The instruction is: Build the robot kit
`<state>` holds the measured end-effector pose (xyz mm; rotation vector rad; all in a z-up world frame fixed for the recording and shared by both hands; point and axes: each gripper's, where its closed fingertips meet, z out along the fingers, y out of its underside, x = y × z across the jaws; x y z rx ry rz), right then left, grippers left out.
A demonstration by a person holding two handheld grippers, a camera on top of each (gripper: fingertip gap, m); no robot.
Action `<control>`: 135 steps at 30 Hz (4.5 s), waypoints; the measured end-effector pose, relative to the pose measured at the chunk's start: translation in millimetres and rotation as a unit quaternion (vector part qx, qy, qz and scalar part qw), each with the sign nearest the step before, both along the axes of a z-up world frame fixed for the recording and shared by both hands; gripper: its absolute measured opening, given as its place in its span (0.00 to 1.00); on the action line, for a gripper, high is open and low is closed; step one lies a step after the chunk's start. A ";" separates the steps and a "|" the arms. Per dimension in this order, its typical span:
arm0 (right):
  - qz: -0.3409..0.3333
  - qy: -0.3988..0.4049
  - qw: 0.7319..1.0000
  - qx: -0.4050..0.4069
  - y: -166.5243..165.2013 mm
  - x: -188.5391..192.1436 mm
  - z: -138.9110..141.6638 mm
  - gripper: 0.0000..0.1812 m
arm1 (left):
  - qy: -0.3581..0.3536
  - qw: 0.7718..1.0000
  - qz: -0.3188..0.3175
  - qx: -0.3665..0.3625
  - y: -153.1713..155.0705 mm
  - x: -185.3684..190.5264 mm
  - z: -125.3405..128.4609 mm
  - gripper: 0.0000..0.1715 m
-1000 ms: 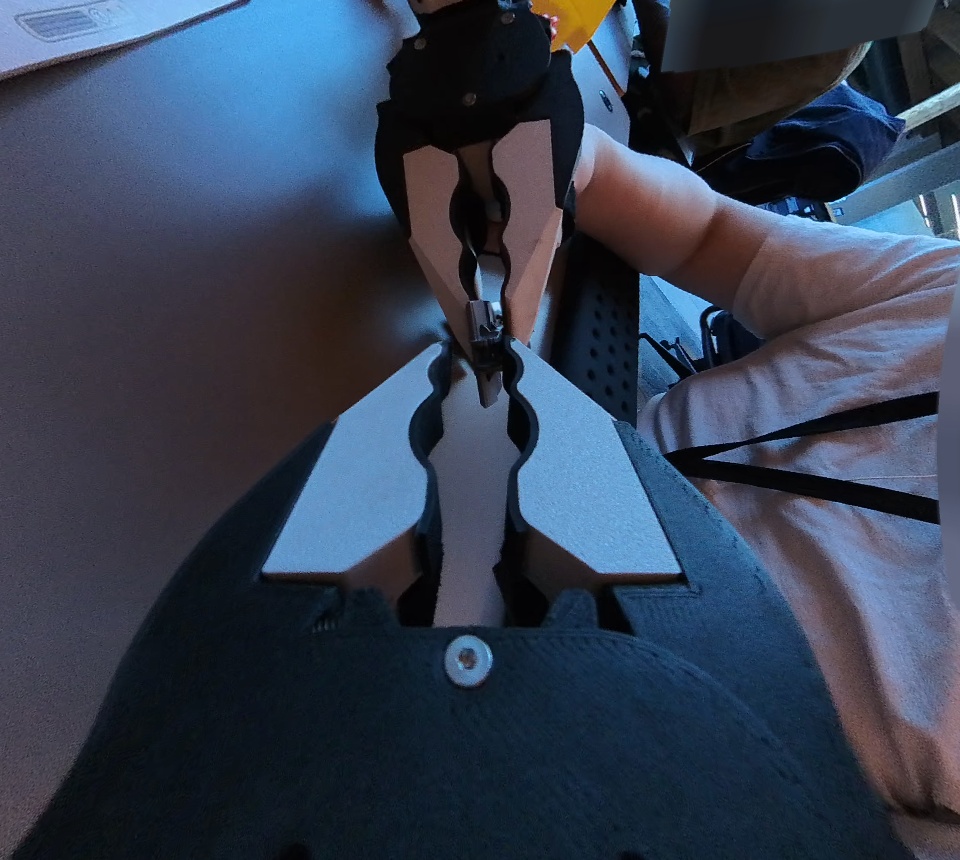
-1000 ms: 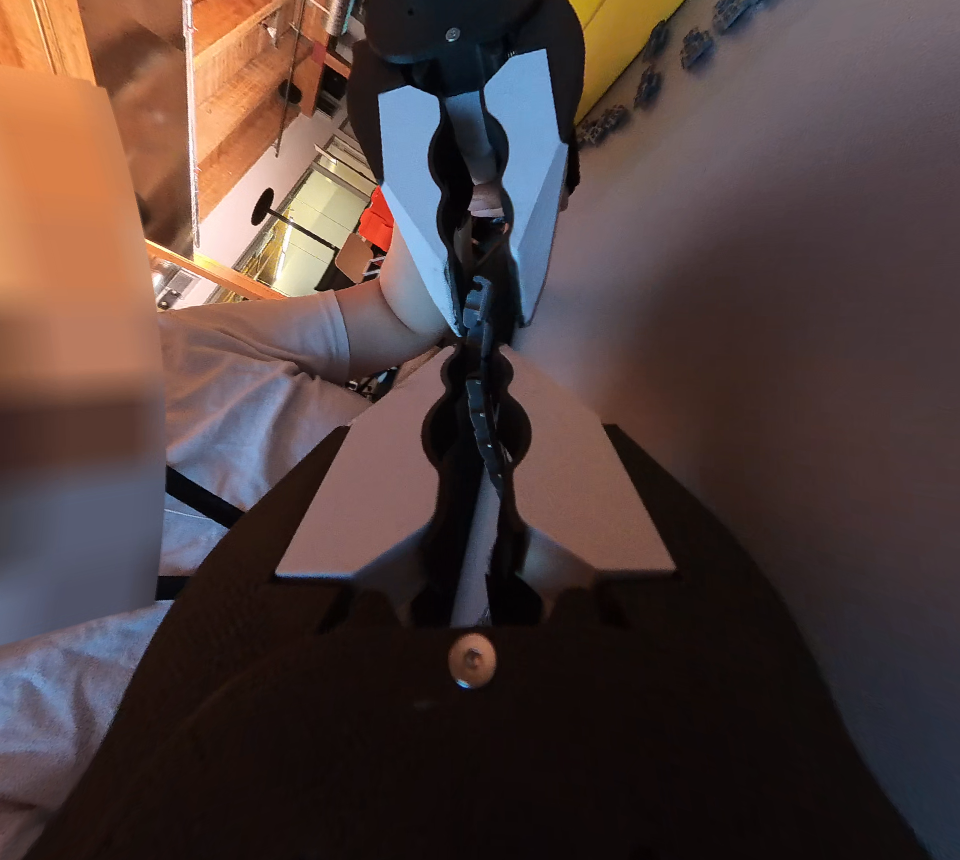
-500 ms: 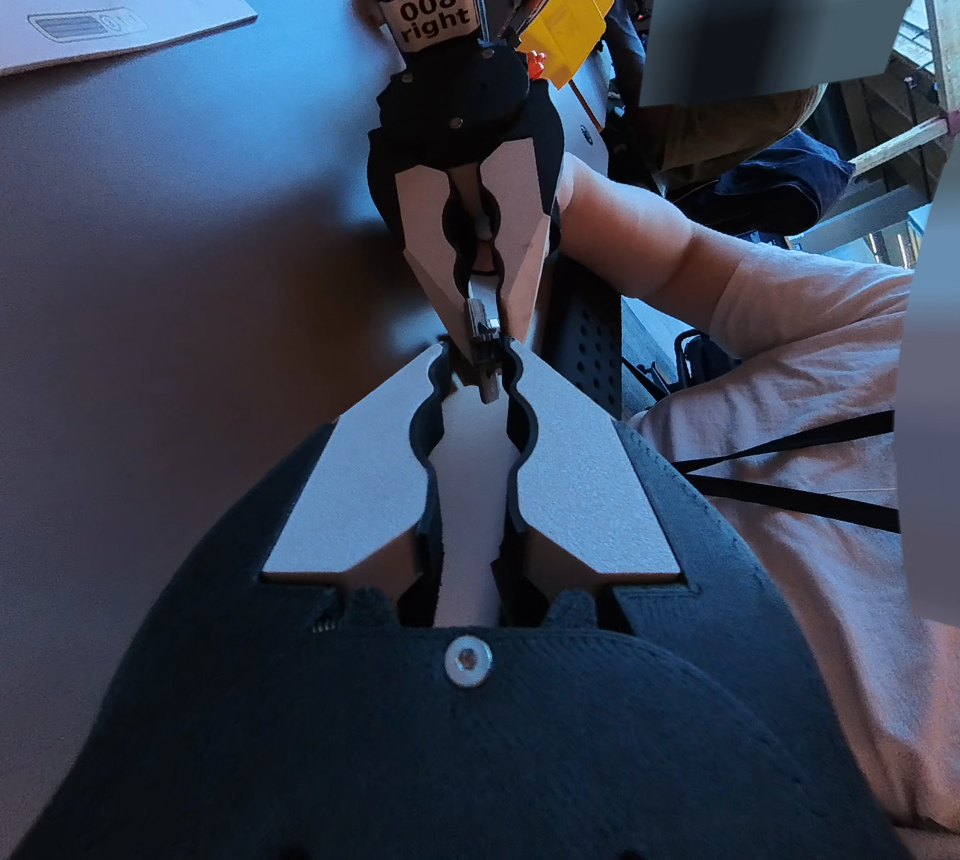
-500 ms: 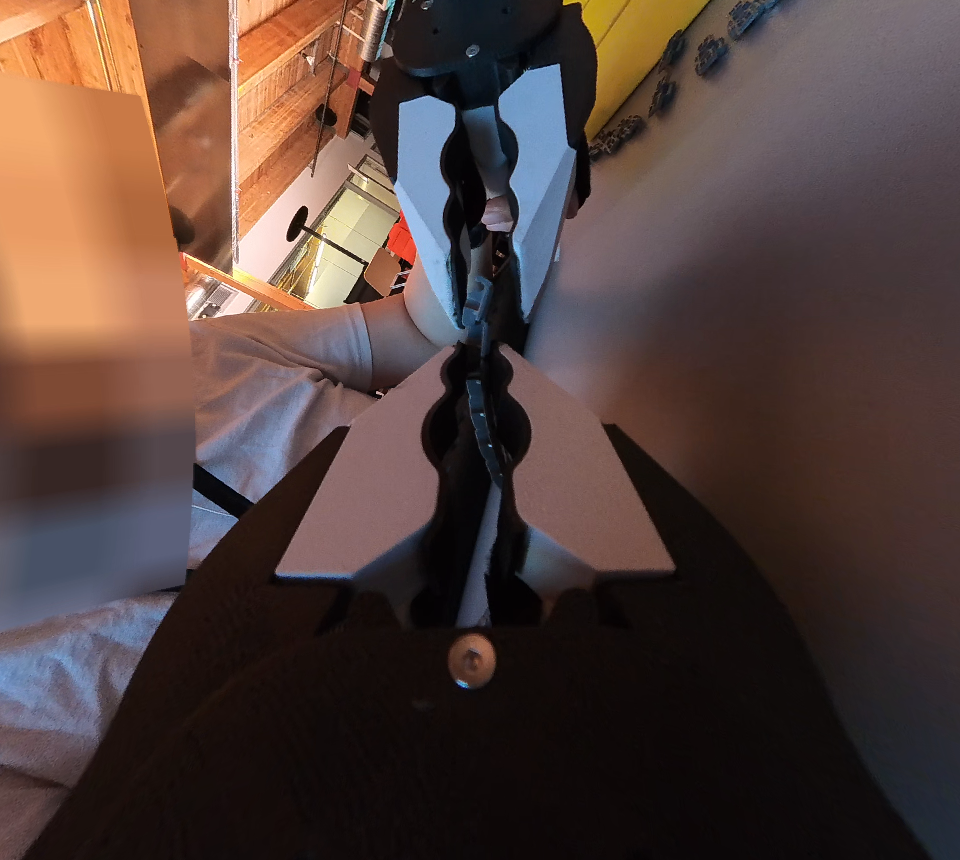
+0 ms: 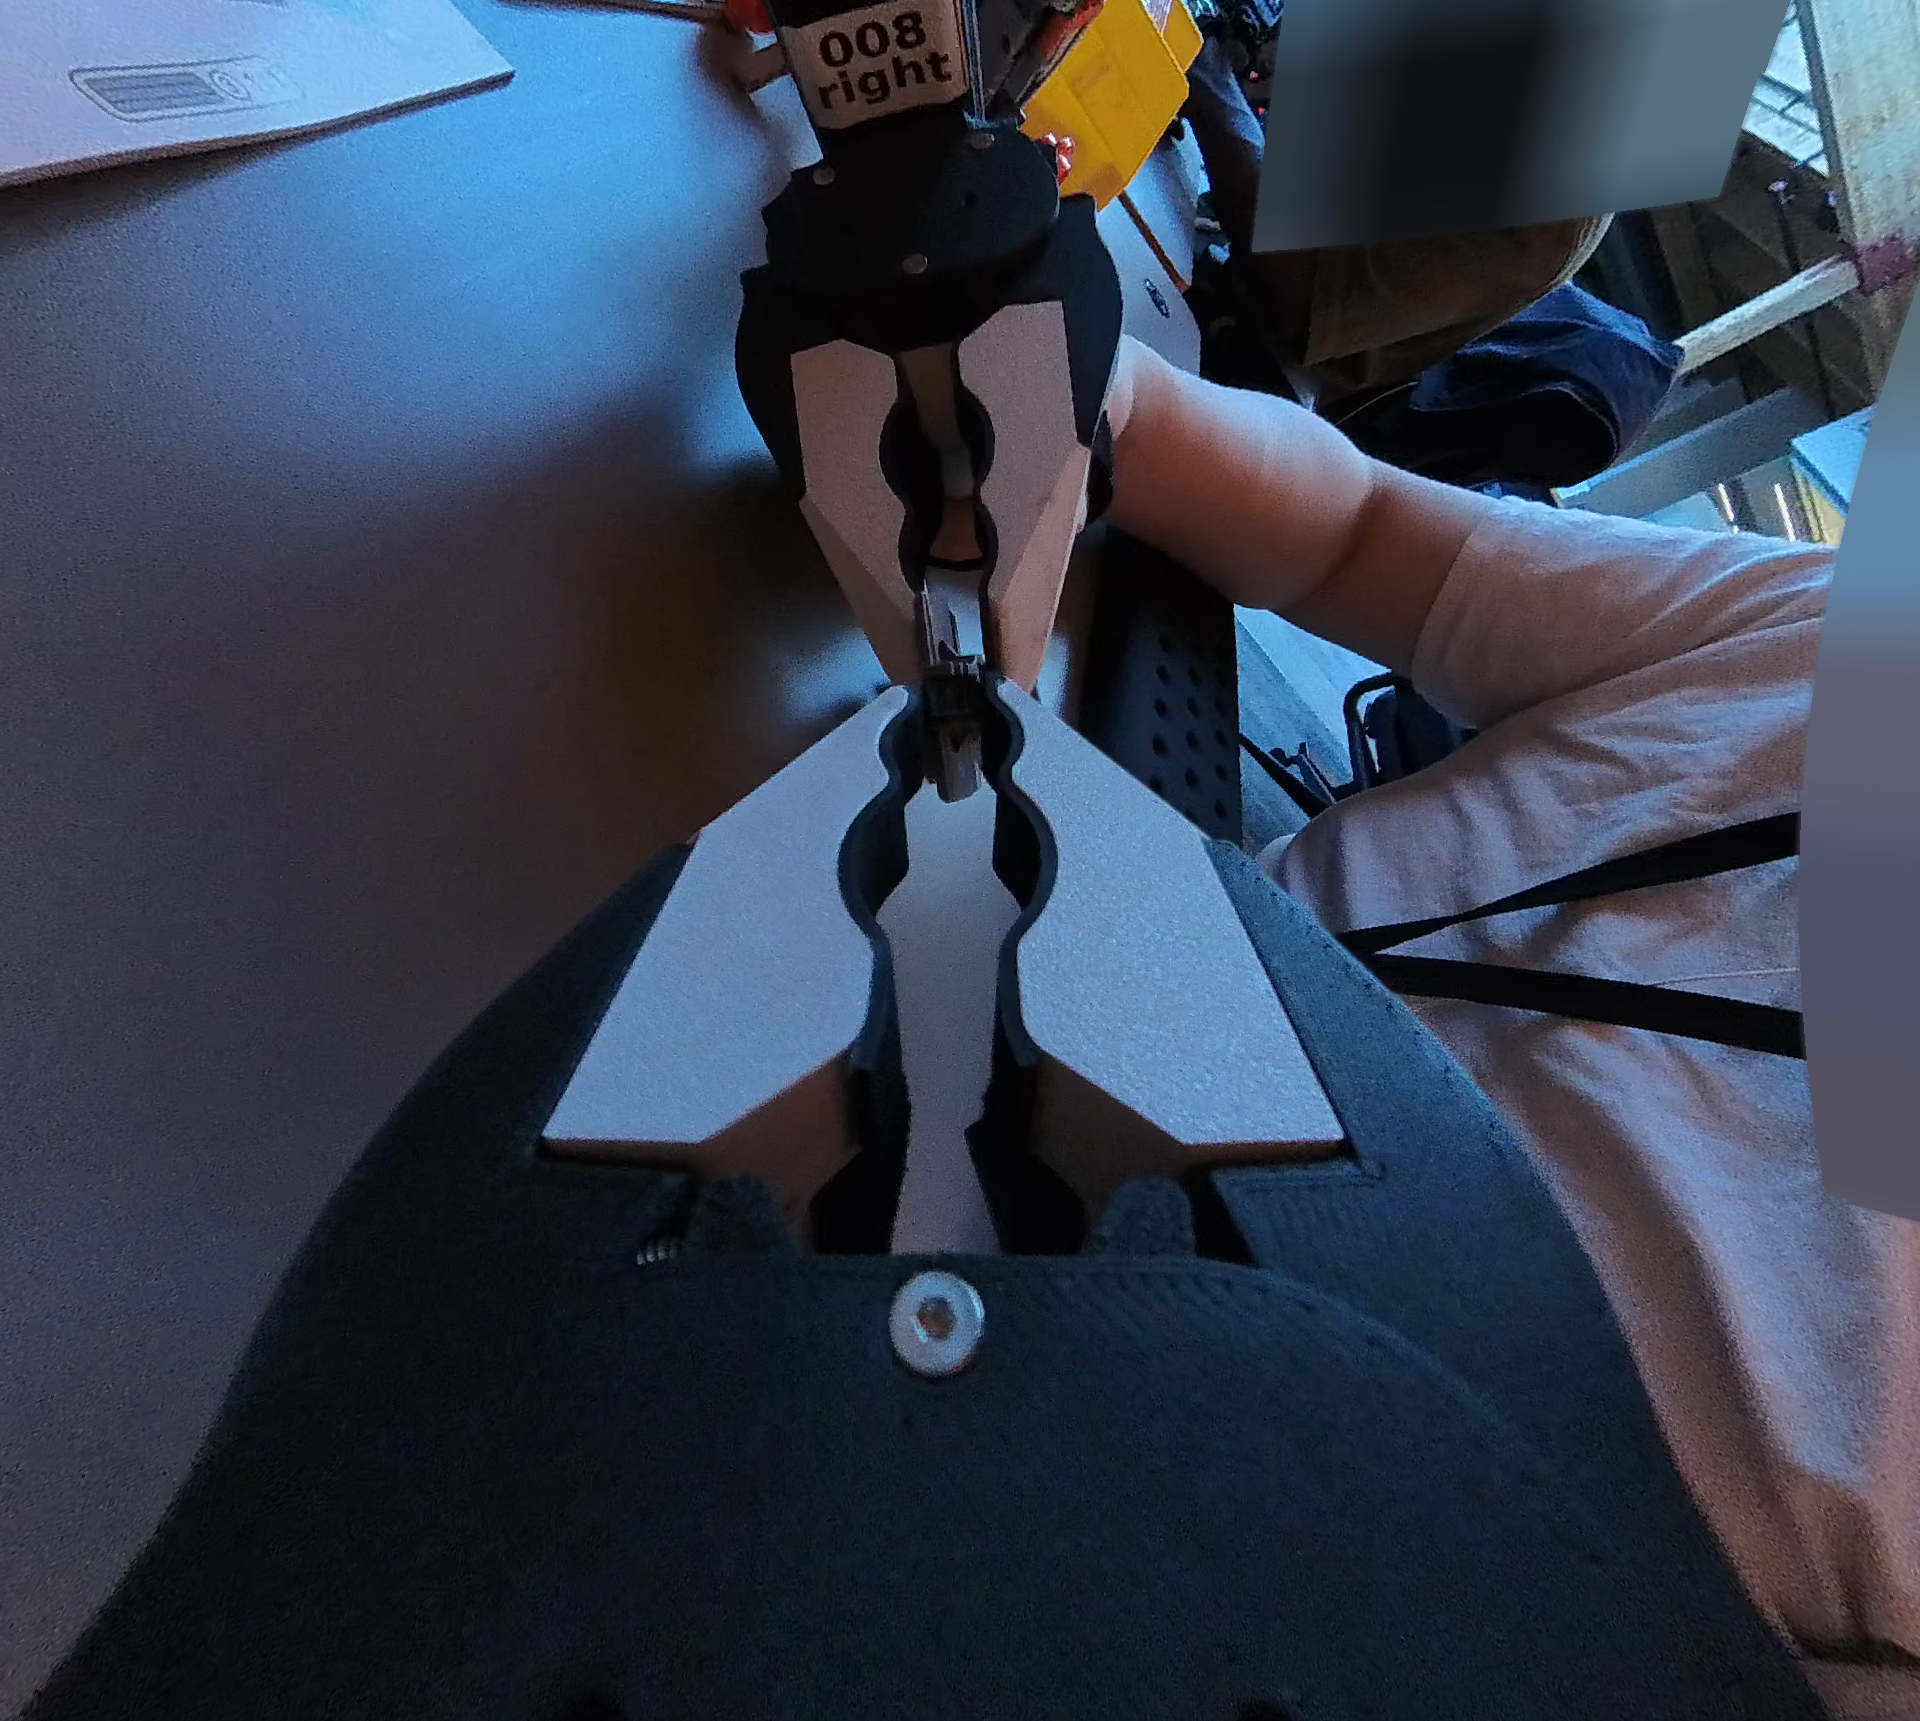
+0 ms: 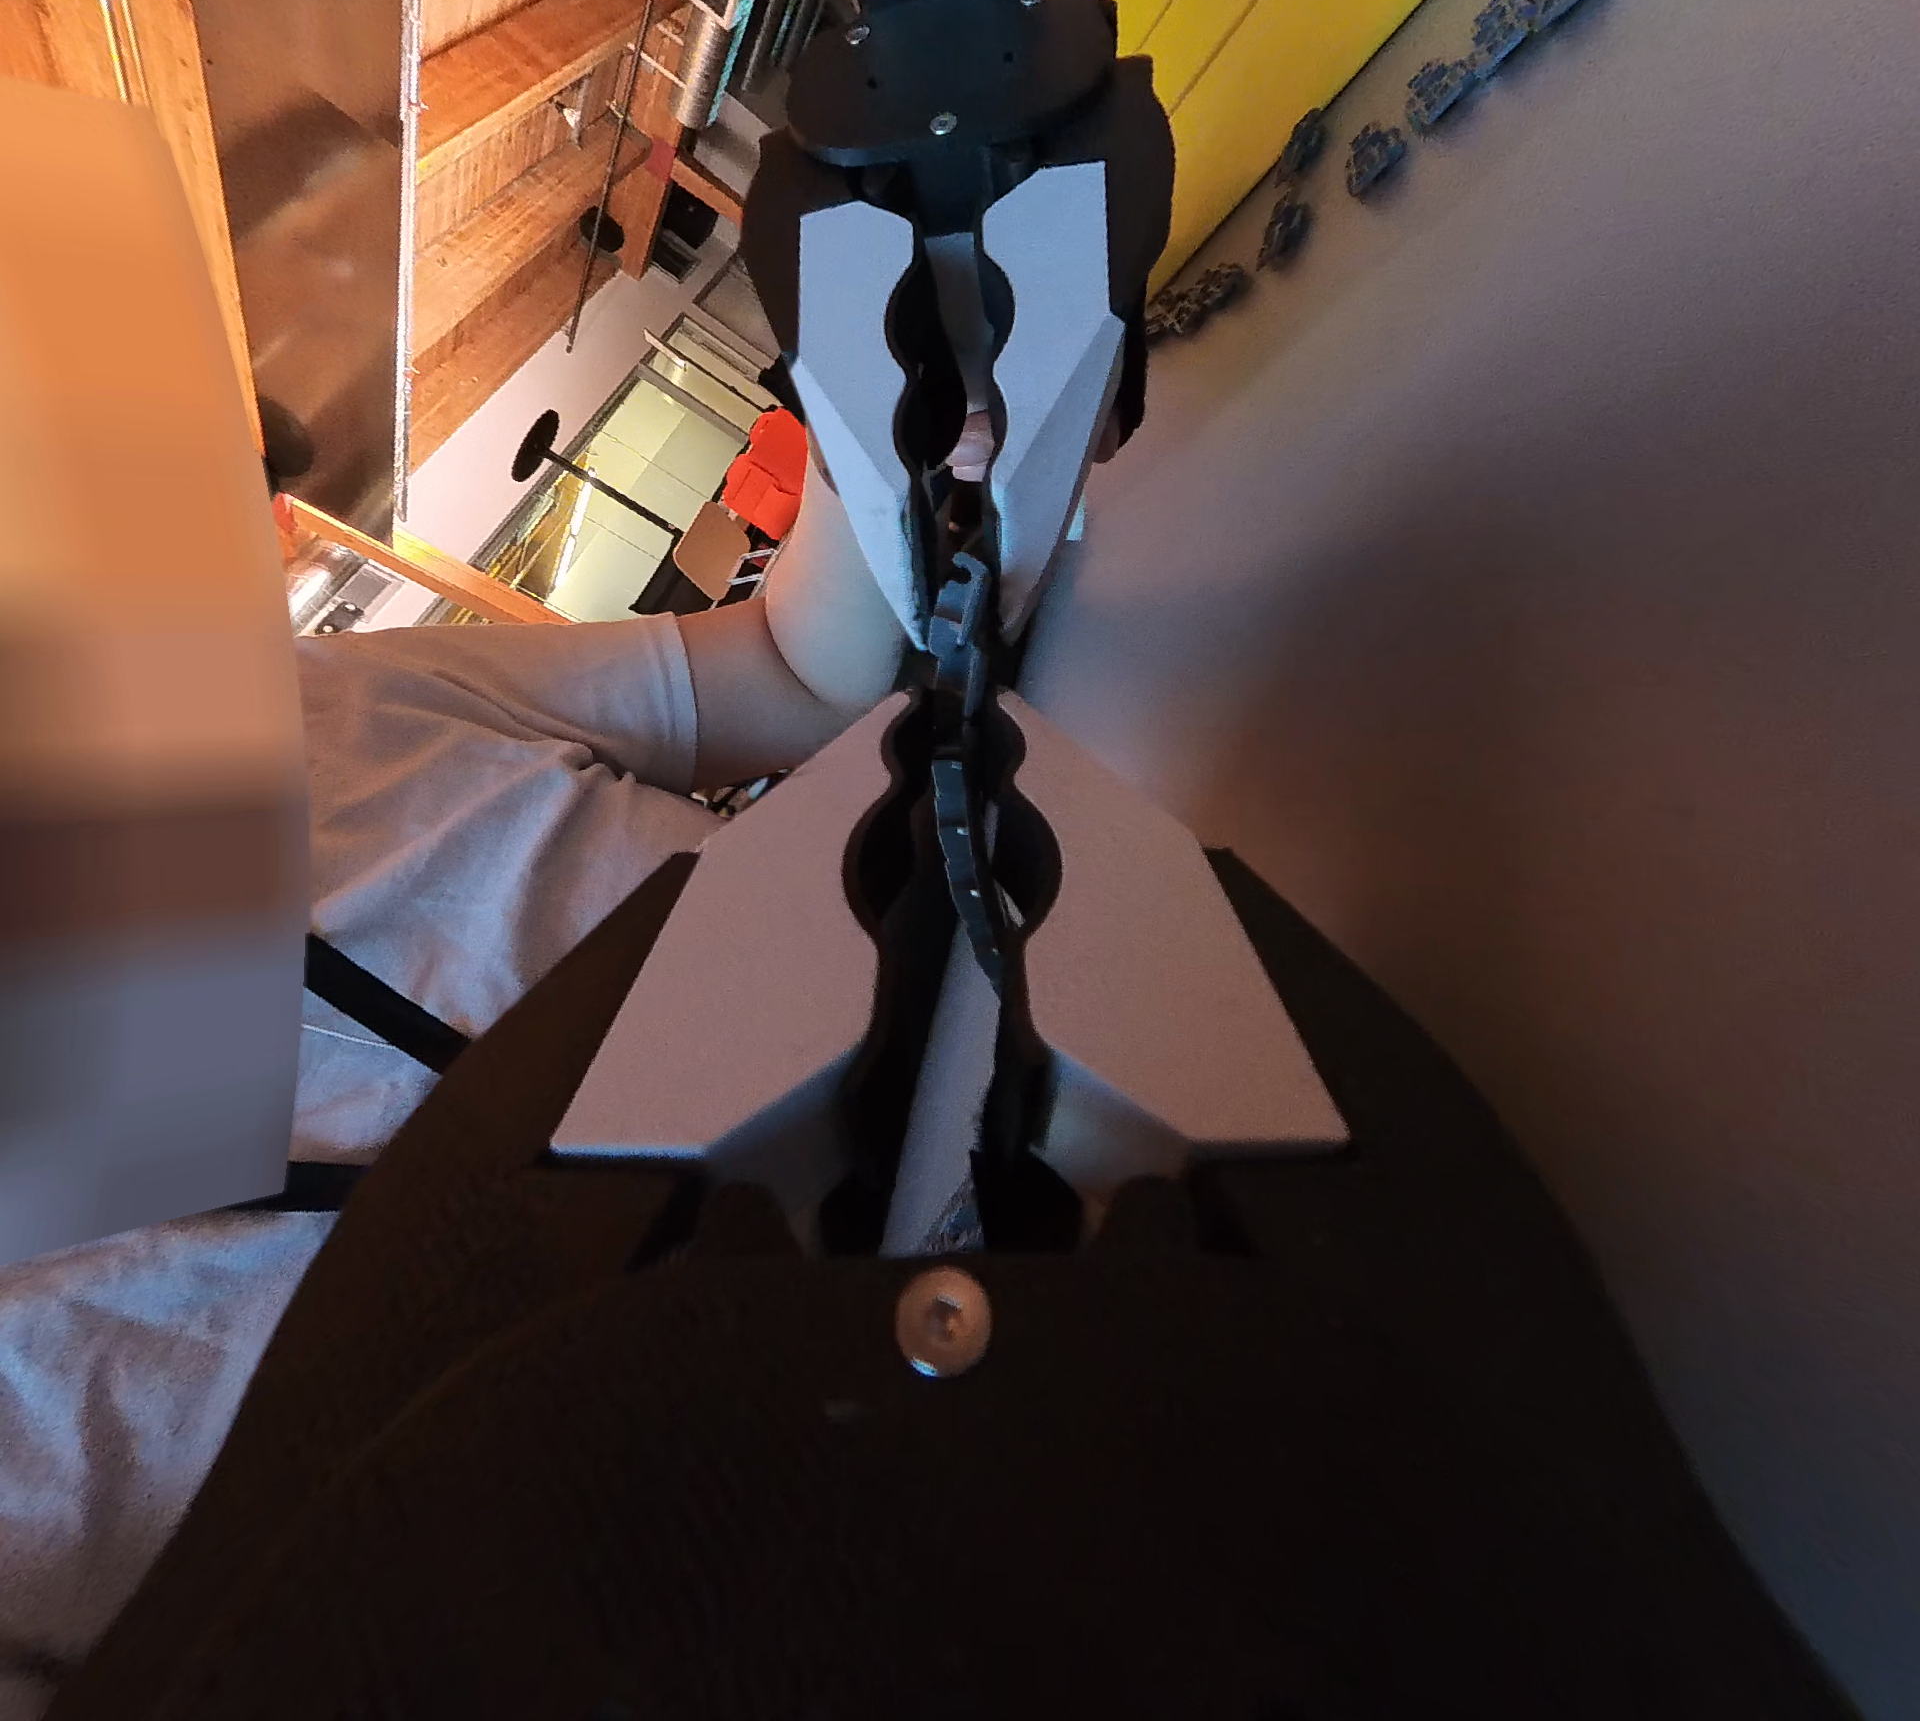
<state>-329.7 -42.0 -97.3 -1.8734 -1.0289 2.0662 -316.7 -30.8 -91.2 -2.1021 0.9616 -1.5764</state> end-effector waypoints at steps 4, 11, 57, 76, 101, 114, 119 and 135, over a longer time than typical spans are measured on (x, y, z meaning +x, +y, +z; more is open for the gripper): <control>-0.006 -0.002 0.999 0.036 -1.1 -0.3 -1.0 0.02 | 0.013 1.000 -0.006 0.017 -1.9 -0.1 -1.3 0.04; -0.022 -0.014 0.999 0.025 4.7 -1.7 -3.9 0.02 | 0.031 0.999 0.008 0.036 3.7 -1.3 -4.4 0.04; 0.020 -0.050 0.998 0.023 -9.3 -1.7 -15.6 0.02 | 0.103 0.990 0.012 0.090 -8.4 0.9 -15.6 0.04; 0.025 -0.031 0.999 0.017 -9.9 0.0 -9.9 0.02 | 0.143 0.988 -0.027 0.047 -11.8 1.4 -12.1 0.04; 0.030 -0.031 0.999 0.021 -11.5 0.4 -9.5 0.02 | 0.136 0.990 -0.035 0.027 -14.4 0.6 -12.3 0.04; 0.035 -0.031 0.999 0.023 -13.2 0.2 -9.9 0.02 | 0.138 0.989 -0.036 0.028 -16.2 -0.3 -12.6 0.05; 0.035 -0.031 0.999 0.025 -13.4 0.2 -9.9 0.02 | 0.139 0.989 -0.037 0.028 -16.7 -1.1 -12.8 0.05; 0.026 -0.029 0.998 0.042 -12.5 0.5 -9.6 0.02 | 0.111 0.993 -0.024 -0.005 -14.6 -0.3 -11.9 0.04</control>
